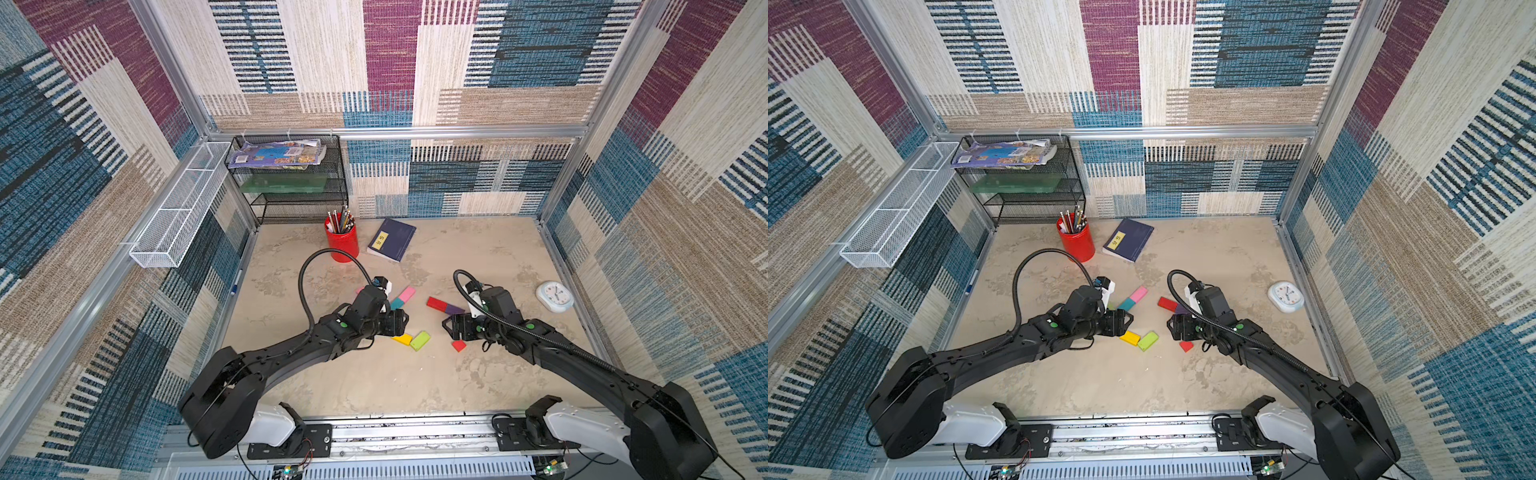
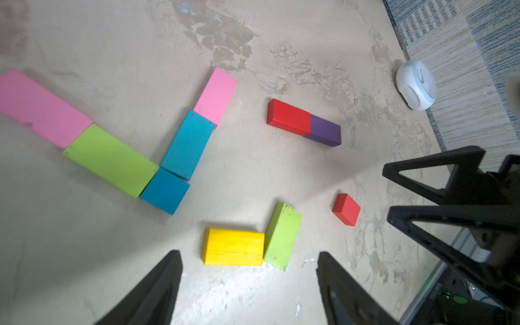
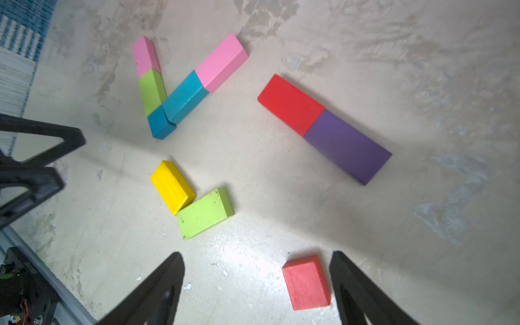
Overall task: Assemble the letter v with building blocks
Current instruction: Pick up the building block from the center of the board.
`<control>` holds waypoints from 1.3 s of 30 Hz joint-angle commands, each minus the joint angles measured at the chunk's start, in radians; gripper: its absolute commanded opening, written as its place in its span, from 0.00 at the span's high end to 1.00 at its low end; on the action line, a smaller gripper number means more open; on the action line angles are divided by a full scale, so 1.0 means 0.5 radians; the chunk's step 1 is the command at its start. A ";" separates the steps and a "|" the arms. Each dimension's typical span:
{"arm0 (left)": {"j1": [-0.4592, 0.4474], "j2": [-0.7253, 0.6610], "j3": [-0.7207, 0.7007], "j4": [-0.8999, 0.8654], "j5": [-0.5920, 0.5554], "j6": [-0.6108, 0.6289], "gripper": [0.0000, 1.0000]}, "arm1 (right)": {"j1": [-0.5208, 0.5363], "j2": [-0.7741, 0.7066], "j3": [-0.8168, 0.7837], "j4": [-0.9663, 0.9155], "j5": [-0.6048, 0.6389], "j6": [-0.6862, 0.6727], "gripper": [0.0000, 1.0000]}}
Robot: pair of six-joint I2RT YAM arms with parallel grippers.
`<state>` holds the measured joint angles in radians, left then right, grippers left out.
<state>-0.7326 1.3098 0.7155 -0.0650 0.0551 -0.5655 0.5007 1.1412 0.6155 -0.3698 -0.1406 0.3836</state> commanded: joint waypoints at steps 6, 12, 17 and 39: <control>0.017 -0.105 -0.085 0.011 0.075 0.008 0.10 | 0.050 0.167 0.003 -0.260 0.207 0.281 0.16; 0.018 0.020 -0.050 0.083 0.177 0.020 0.11 | 0.155 0.207 -0.021 -0.244 0.264 0.331 0.18; 0.017 0.099 -0.019 0.118 0.248 0.019 0.12 | 0.190 0.301 -0.007 -0.233 0.246 0.289 0.22; 0.018 0.175 0.003 0.164 0.256 0.008 0.13 | 0.305 0.548 0.123 -0.374 0.365 0.330 0.62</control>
<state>-0.7231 1.3880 0.7063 -0.0082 0.1654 -0.5625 0.6495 1.4094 0.6853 -0.5465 0.0273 0.5266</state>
